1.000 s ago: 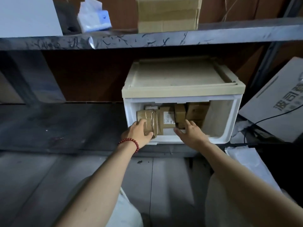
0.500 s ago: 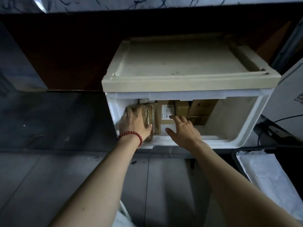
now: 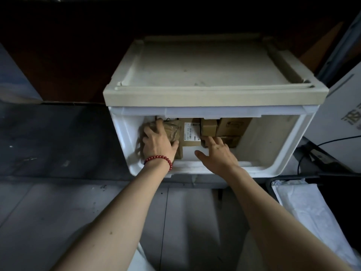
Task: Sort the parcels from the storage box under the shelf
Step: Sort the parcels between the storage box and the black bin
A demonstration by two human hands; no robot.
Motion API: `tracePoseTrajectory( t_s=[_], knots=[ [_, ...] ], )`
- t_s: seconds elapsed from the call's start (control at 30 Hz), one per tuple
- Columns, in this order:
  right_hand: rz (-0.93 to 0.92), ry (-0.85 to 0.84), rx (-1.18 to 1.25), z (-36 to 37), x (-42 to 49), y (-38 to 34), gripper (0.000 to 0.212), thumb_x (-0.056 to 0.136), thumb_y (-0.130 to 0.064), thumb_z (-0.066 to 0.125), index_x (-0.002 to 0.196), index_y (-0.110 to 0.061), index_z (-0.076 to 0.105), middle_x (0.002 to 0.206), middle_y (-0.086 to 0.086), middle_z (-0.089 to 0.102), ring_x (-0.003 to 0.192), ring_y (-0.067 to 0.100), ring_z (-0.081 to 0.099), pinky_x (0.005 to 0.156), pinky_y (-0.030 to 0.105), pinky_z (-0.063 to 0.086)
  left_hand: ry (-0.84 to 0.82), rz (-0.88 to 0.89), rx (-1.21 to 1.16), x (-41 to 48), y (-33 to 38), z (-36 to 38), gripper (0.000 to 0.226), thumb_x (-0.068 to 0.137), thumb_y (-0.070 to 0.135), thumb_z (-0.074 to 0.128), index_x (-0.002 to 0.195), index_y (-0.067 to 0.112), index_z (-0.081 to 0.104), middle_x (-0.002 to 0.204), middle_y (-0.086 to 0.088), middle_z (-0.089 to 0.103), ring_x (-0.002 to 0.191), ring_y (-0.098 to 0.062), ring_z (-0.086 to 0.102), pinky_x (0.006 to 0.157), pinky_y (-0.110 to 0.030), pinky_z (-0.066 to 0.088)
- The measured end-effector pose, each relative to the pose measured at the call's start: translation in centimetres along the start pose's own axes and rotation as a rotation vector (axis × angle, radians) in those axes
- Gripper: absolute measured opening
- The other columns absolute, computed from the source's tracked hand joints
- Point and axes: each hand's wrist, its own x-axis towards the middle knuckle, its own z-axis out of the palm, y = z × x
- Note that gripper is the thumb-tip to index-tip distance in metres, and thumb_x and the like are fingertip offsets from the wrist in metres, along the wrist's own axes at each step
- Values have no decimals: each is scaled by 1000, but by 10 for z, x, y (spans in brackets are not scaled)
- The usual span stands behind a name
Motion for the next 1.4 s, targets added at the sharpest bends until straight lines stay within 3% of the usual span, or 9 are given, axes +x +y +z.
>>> tracePoseTrajectory(
  t_s=[0.13,0.3,0.6,0.73,0.83,1.0,1.1,1.23,1.4],
  knots=[
    [-4,11,-11,-3,-8,0,58,95,-45,49,145,-25,29,145,5,33,129,33,37,102,45,39,72,96,-37,-9,6,0,73,82,46,66,138,19,27,133,-19,34,114,-37,48,73,-39,49],
    [60,40,119,-9,-17,6,68,95,-51,45,148,-16,21,149,13,27,132,36,36,105,46,37,146,159,-466,-40,16,-11,76,70,41,77,130,21,36,123,-8,40,107,-25,50,80,-31,47],
    [145,-89,322,-19,-36,9,78,96,-57,35,151,-5,17,153,18,29,138,34,32,109,41,31,-3,26,-883,-79,5,-49,79,65,28,85,126,26,35,128,3,46,110,-11,46,91,-25,42],
    [270,-383,642,-21,-48,3,69,94,-64,26,146,-20,29,142,11,45,102,30,64,69,35,55,-15,11,-950,-90,-1,-60,70,66,29,85,120,37,40,126,5,50,111,-12,50,96,-32,45],
    [359,-533,1001,-23,-56,-1,50,95,-57,38,119,-14,50,109,17,60,81,31,70,66,39,58,-54,46,-918,-95,-8,-64,64,68,32,82,117,44,43,128,7,50,115,-12,49,98,-34,45],
    [410,-517,1029,-21,-62,-3,40,95,-44,51,116,-10,51,107,19,60,77,32,69,58,38,58,-138,62,-844,-99,-20,-59,58,73,35,78,116,47,42,117,18,55,98,2,53,79,-18,41],
    [394,-481,1038,-25,-64,-1,40,92,-36,60,119,-7,52,111,18,59,89,32,67,66,43,59,-164,60,-803,-100,-27,-57,56,74,40,77,117,49,42,109,23,54,89,9,52,69,-14,45],
    [310,-355,1038,-29,-65,0,43,83,-29,74,113,0,62,95,12,65,83,23,66,69,38,58,-184,53,-843,-96,-33,-55,59,75,43,75,125,48,45,107,25,54,98,-4,61,81,-35,57],
    [262,-254,1035,-27,-63,0,58,77,-16,80,128,-3,55,113,12,66,89,18,65,69,33,56,-199,13,-883,-91,-34,-53,58,76,52,71,129,45,47,119,12,56,112,-14,57,91,-43,53]
  ],
)
